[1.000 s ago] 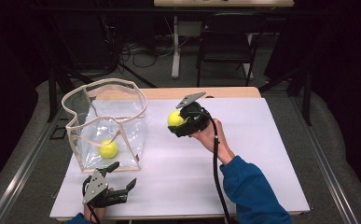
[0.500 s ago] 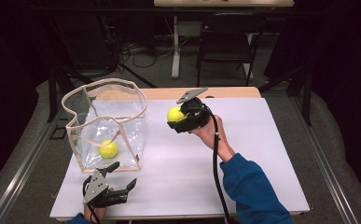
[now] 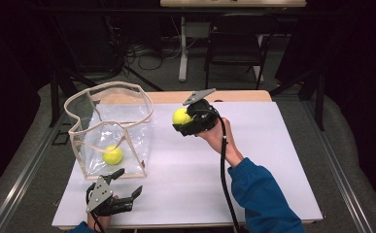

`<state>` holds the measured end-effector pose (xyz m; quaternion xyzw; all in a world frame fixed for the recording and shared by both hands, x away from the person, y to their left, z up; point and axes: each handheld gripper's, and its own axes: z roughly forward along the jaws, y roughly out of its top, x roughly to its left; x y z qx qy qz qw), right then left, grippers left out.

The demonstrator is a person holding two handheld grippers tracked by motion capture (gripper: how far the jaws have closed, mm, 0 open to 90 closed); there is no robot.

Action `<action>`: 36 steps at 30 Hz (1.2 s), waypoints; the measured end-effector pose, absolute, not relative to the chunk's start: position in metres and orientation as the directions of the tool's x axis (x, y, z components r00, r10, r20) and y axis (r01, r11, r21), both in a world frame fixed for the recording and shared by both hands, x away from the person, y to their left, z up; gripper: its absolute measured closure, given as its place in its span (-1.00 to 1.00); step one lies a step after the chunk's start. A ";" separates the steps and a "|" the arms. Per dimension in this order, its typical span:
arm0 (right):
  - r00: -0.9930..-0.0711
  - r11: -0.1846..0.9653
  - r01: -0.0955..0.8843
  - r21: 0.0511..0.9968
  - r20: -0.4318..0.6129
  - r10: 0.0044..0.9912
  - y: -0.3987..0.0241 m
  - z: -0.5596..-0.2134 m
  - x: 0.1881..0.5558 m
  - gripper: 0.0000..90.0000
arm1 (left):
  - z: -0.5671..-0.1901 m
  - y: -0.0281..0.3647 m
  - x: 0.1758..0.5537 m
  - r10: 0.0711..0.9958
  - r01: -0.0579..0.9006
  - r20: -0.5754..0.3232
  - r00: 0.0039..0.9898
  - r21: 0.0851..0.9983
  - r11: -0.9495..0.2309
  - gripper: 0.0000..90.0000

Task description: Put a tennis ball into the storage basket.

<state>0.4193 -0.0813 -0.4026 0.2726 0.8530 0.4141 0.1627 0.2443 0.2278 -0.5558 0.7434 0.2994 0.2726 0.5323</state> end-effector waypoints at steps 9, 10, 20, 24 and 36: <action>-0.800 0.490 0.312 0.814 -0.052 0.597 -0.080 -0.395 0.418 -0.40 | -0.556 0.228 0.244 0.737 0.156 0.085 0.671 0.955 -0.252 -0.64; -0.800 0.491 0.312 0.814 -0.054 0.598 -0.079 -0.394 0.418 -0.40 | -0.556 0.228 0.244 0.736 0.154 0.088 0.671 0.955 -0.254 -0.65; -0.801 0.485 0.300 0.822 -0.059 0.596 -0.078 -0.389 0.418 -0.40 | -0.556 0.227 0.245 0.735 0.152 0.087 0.673 0.956 -0.253 -0.65; -0.800 0.481 0.296 0.825 -0.060 0.597 -0.078 -0.387 0.418 -0.40 | -0.556 0.227 0.245 0.736 0.152 0.086 0.672 0.956 -0.251 -0.65; -0.803 0.464 0.279 0.841 -0.060 0.593 -0.073 -0.384 0.419 -0.40 | -0.555 0.228 0.244 0.735 0.152 0.089 0.672 0.955 -0.254 -0.65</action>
